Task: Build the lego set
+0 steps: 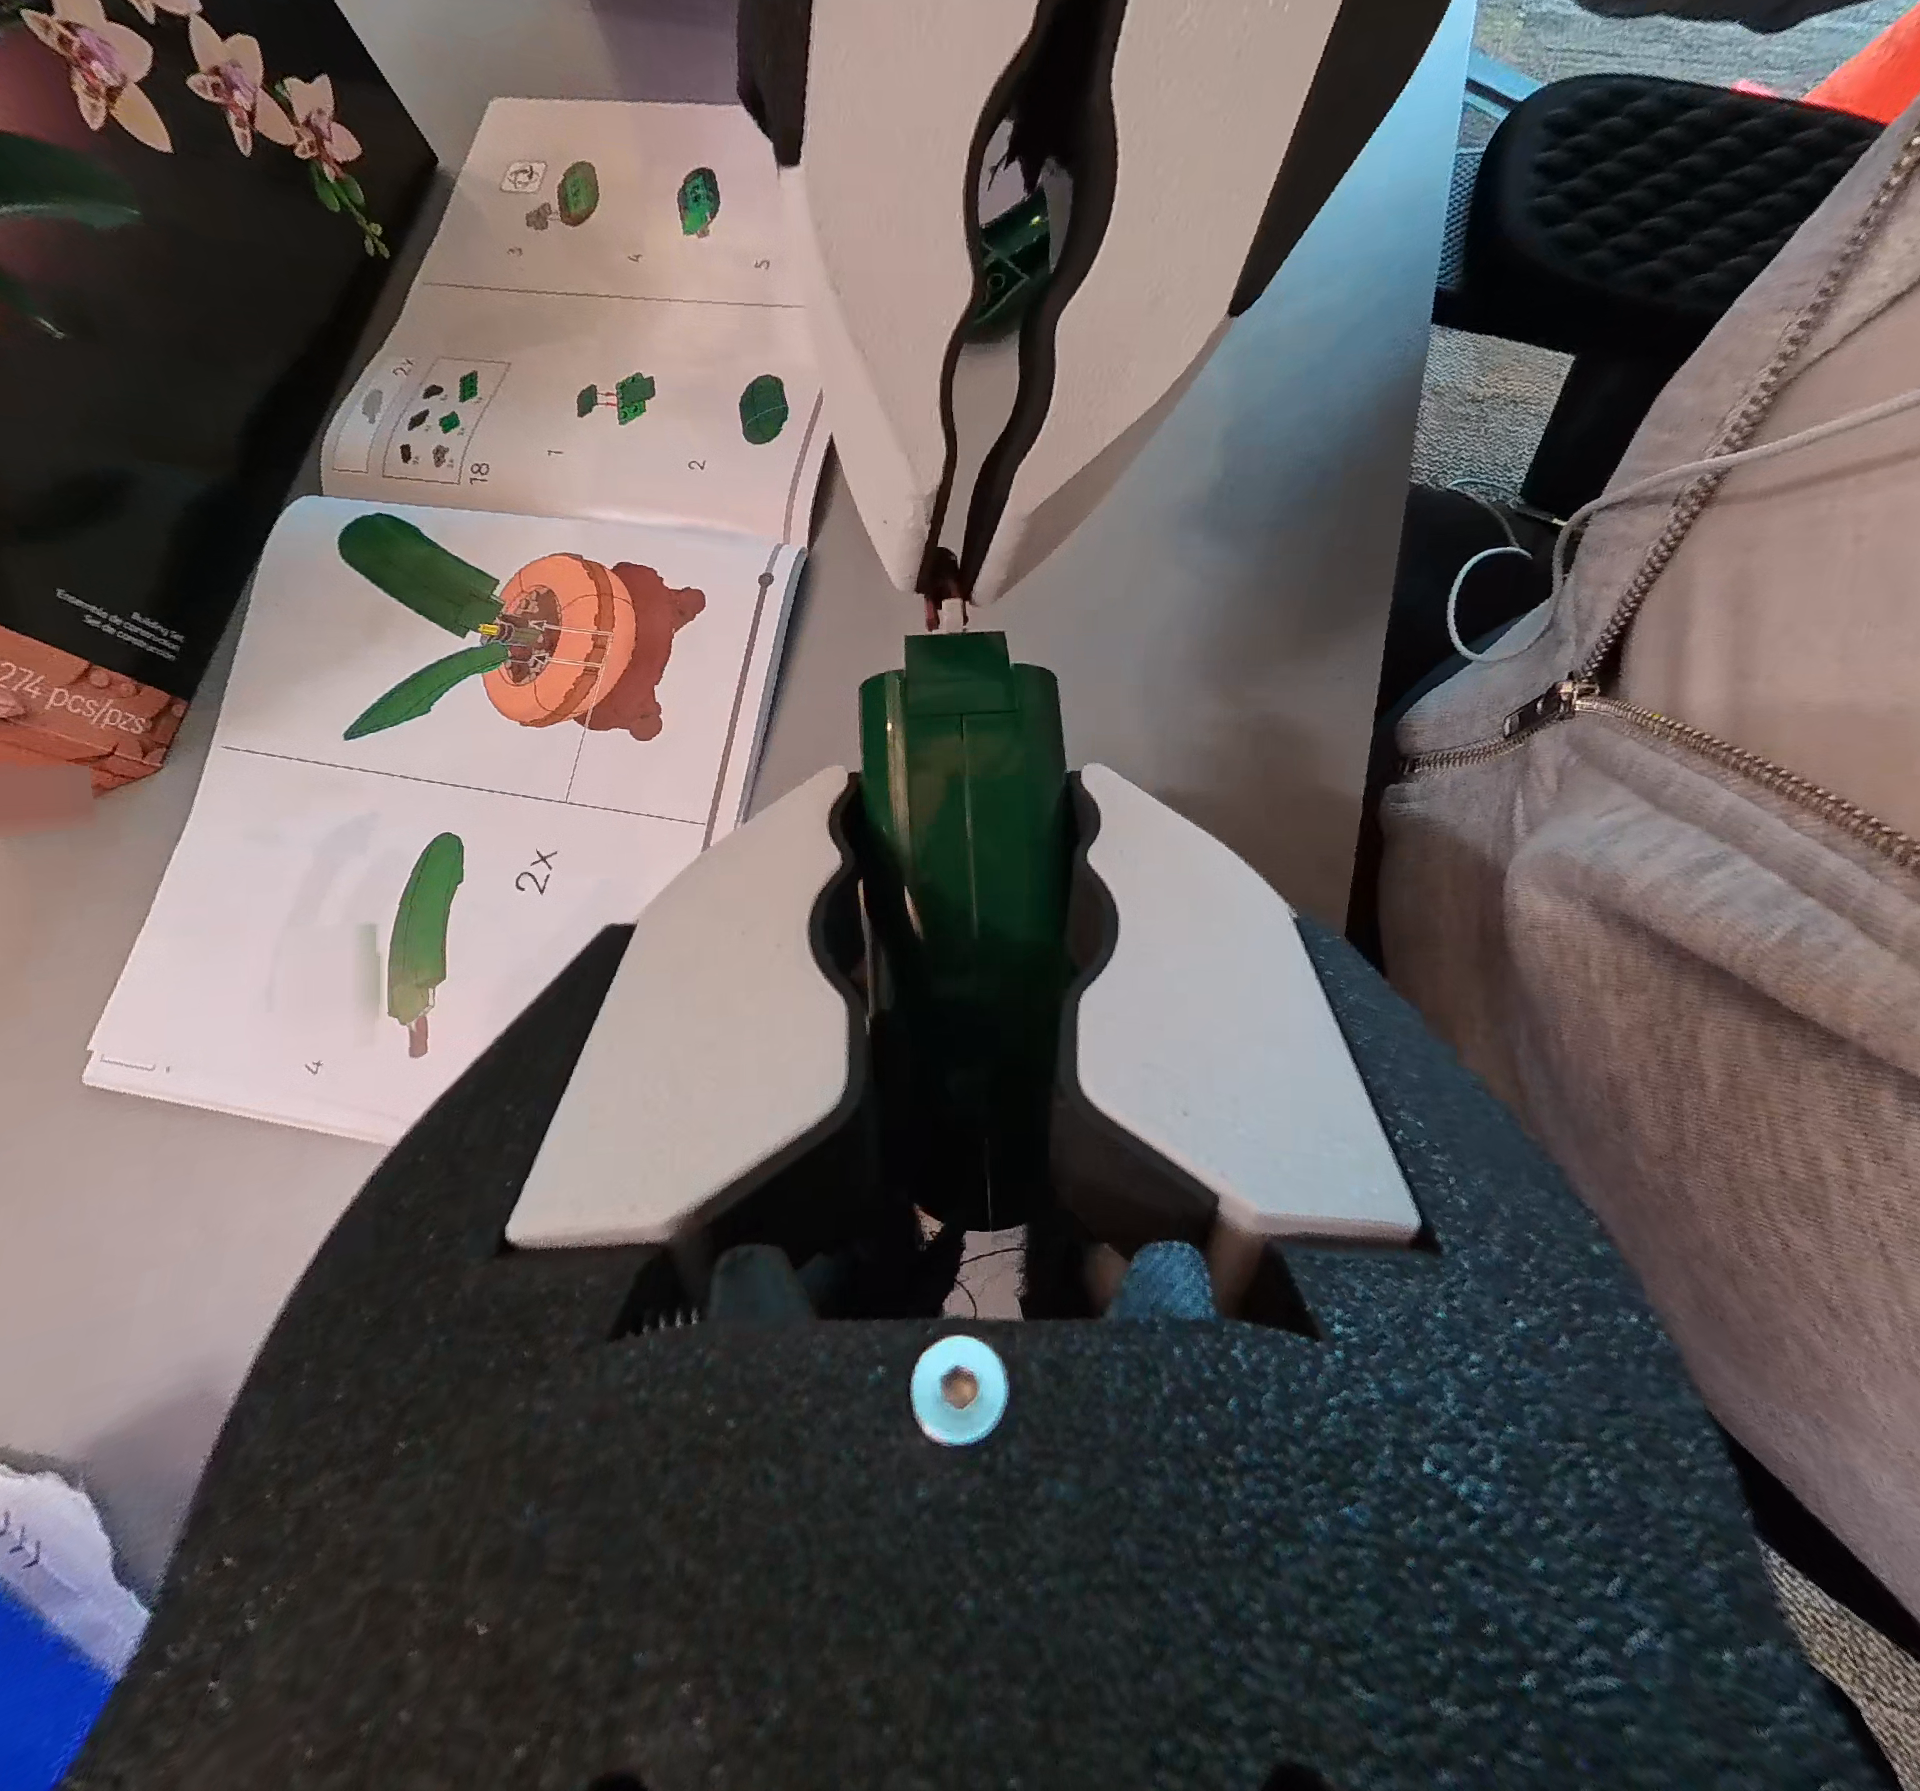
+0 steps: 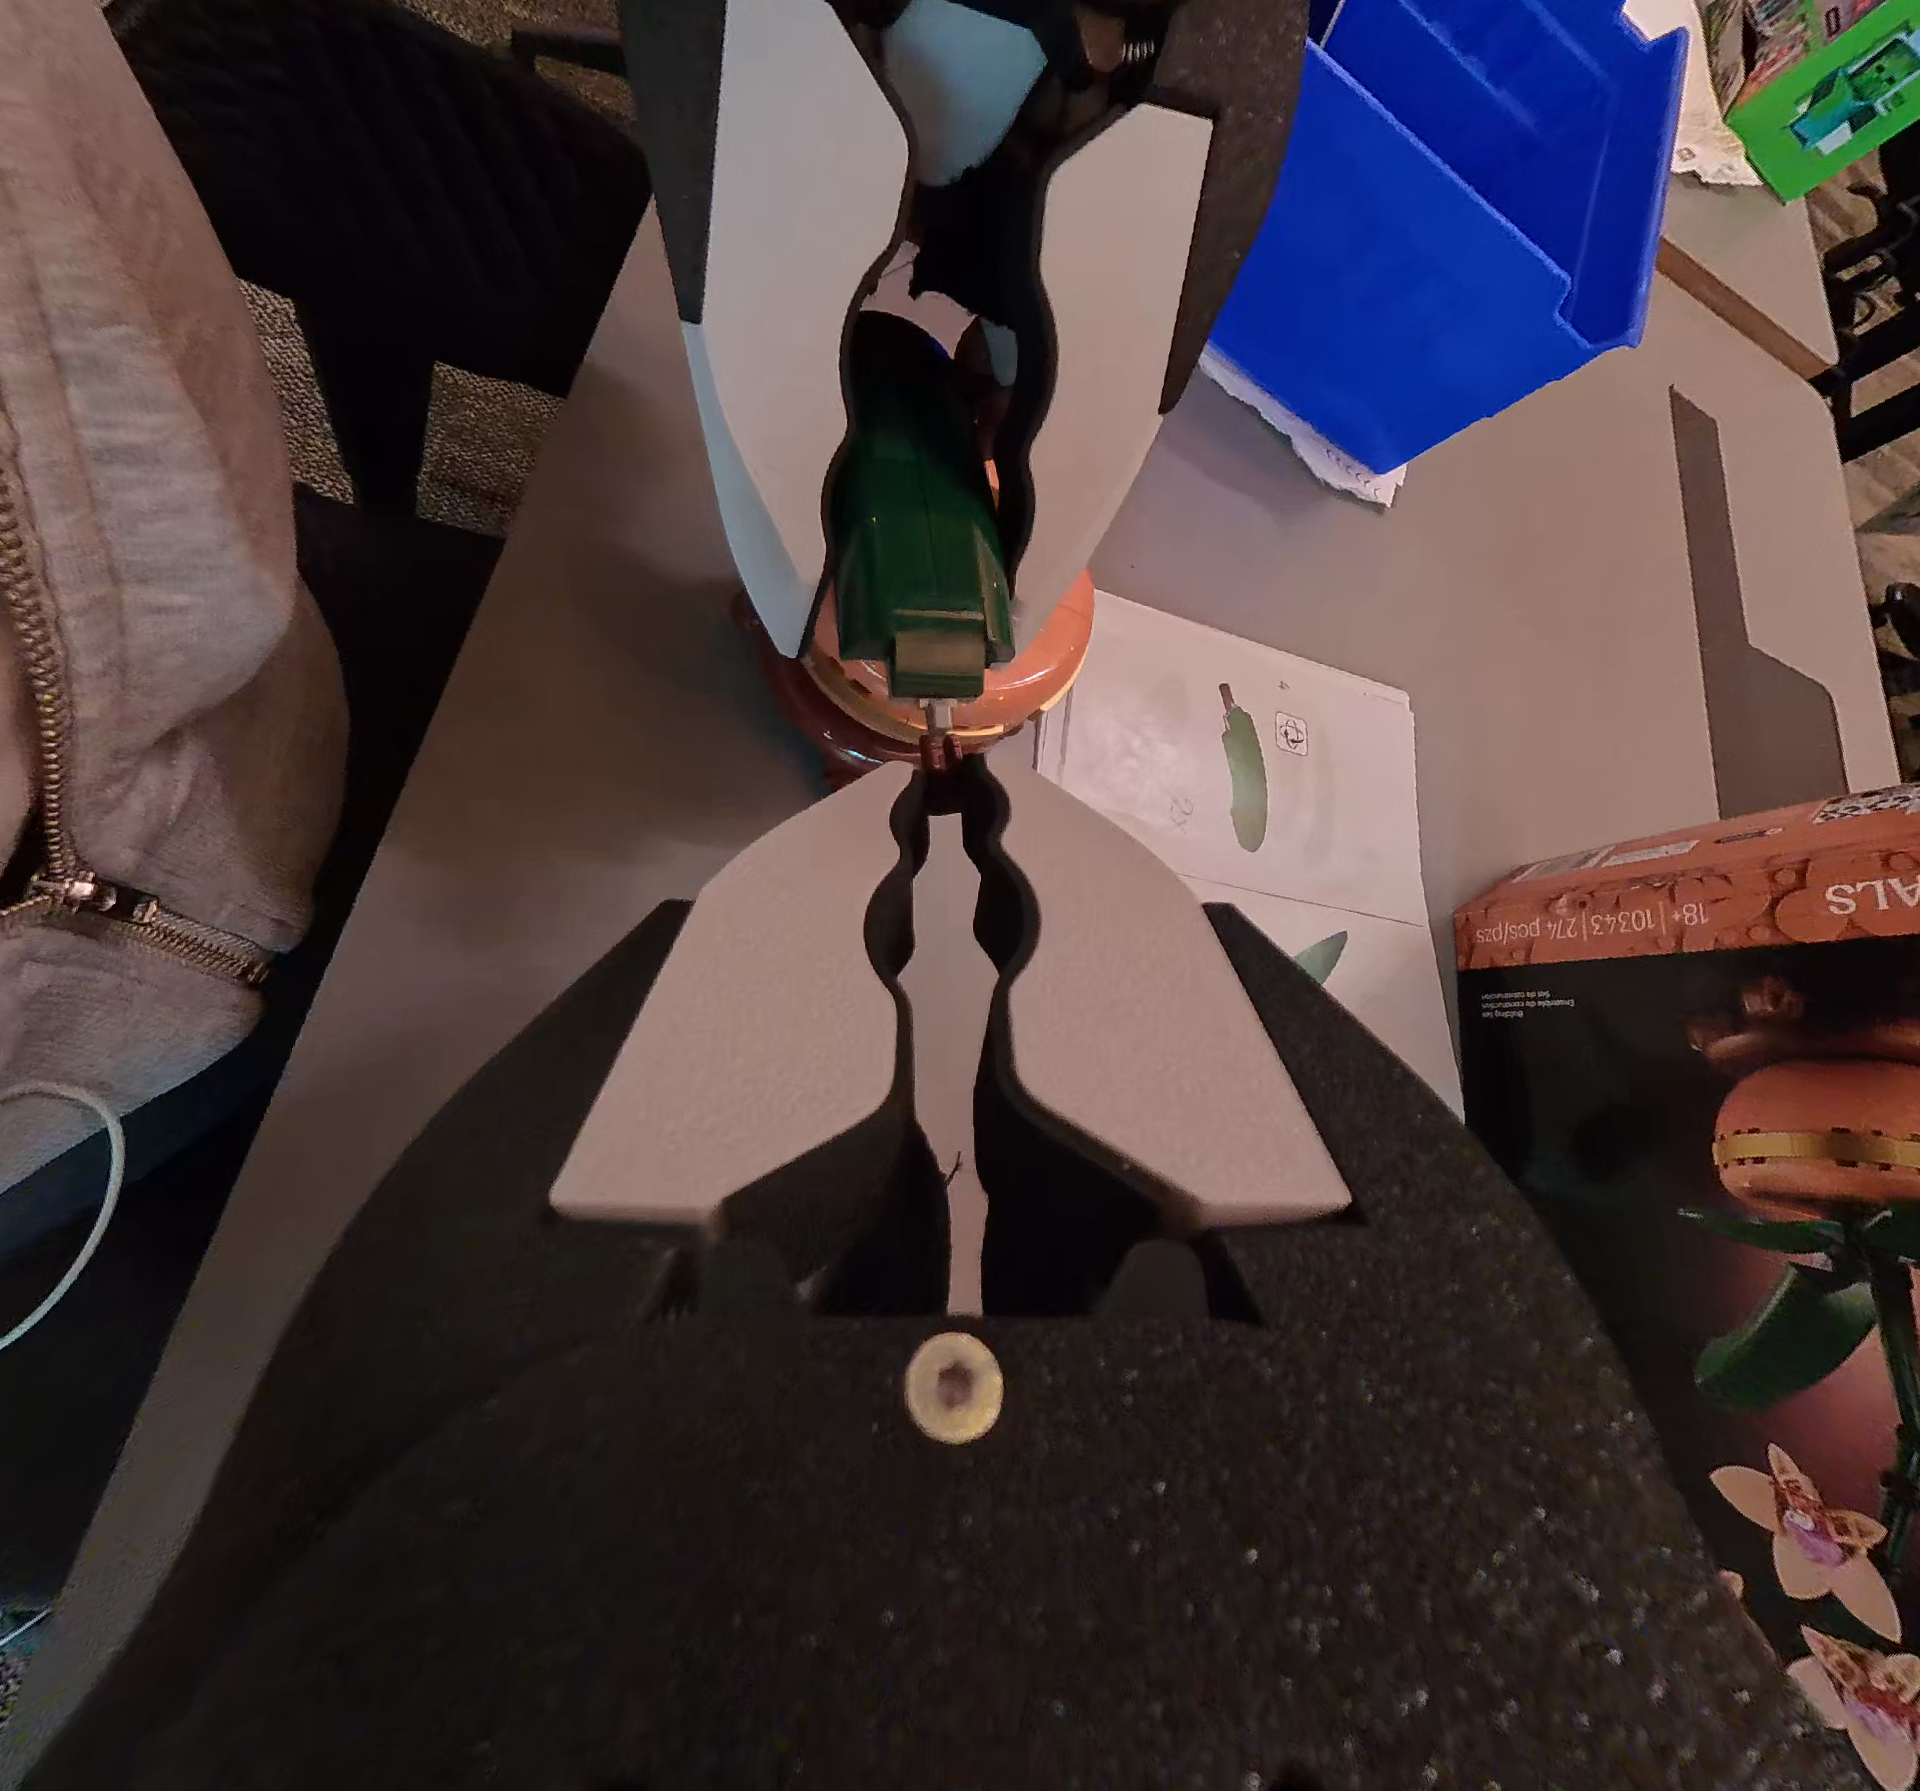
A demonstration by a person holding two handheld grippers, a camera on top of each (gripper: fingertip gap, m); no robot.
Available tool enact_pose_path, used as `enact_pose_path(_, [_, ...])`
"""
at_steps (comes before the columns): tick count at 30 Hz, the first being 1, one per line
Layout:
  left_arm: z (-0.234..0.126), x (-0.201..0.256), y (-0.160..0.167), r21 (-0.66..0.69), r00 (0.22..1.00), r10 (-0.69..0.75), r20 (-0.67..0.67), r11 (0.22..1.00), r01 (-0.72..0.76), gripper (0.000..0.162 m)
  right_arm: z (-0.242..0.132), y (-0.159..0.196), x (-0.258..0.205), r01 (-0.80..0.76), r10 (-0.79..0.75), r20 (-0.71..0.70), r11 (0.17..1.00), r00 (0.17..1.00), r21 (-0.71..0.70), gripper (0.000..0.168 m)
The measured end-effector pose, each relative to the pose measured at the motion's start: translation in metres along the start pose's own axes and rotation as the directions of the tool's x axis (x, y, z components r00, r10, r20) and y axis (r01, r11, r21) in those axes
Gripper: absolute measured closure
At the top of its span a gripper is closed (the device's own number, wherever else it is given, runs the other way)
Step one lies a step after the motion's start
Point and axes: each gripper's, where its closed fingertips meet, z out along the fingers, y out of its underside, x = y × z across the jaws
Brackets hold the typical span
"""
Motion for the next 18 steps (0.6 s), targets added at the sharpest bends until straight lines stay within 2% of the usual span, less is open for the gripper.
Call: enact_pose_path(18, [0.0035,-0.0002,0.0041,-0.038,1.000,0.026,0.008,0.999,-0.026,0.127,0.0013,0.0001,-0.0030,0.006,-0.006,-0.003,1.000,1.000,-0.012,0.163])
